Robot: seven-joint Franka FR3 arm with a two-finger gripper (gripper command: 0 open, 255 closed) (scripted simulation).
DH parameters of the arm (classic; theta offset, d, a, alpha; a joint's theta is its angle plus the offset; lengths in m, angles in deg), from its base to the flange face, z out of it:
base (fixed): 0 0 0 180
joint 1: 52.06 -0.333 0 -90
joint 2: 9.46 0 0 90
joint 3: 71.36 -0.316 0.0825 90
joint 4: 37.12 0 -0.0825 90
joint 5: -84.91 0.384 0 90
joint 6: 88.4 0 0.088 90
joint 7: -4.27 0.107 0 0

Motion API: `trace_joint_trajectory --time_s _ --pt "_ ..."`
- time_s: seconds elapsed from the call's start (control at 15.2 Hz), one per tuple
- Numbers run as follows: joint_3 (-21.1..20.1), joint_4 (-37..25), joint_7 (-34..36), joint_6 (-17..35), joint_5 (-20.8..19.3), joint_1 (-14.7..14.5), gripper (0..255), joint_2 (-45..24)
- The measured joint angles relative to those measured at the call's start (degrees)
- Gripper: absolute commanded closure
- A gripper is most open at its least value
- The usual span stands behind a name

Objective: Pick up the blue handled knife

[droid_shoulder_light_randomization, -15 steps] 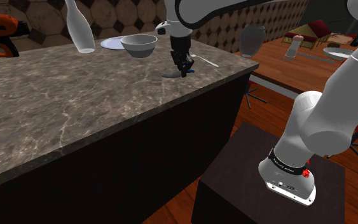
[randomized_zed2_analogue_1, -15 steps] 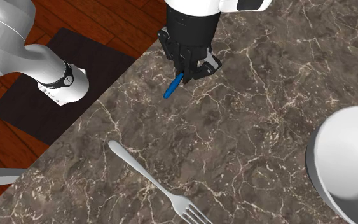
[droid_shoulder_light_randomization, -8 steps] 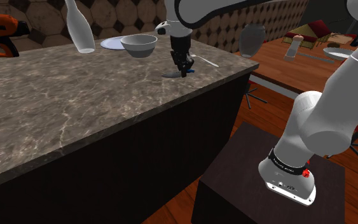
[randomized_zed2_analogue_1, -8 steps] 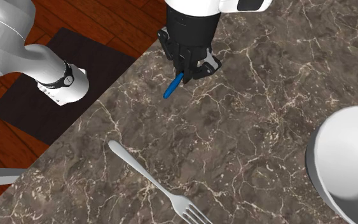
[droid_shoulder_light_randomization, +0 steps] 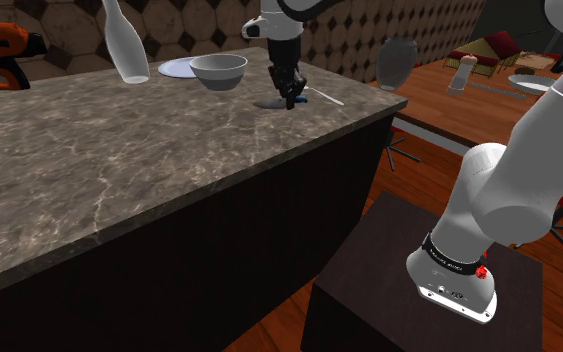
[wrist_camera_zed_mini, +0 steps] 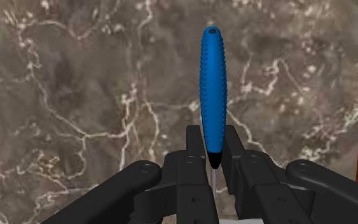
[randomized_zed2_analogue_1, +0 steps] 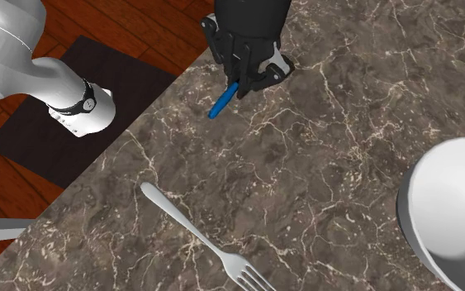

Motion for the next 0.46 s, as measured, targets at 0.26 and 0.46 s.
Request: trace_joint_trajectory --time_s 0.26,0.46 --pt "-0.1 -3.5 -0.3 -3.1 0.1 -0.1 255 -0.4" --pt "-0.1 -5.8 -0.6 -5.2 0.2 -0.1 255 -0.6"
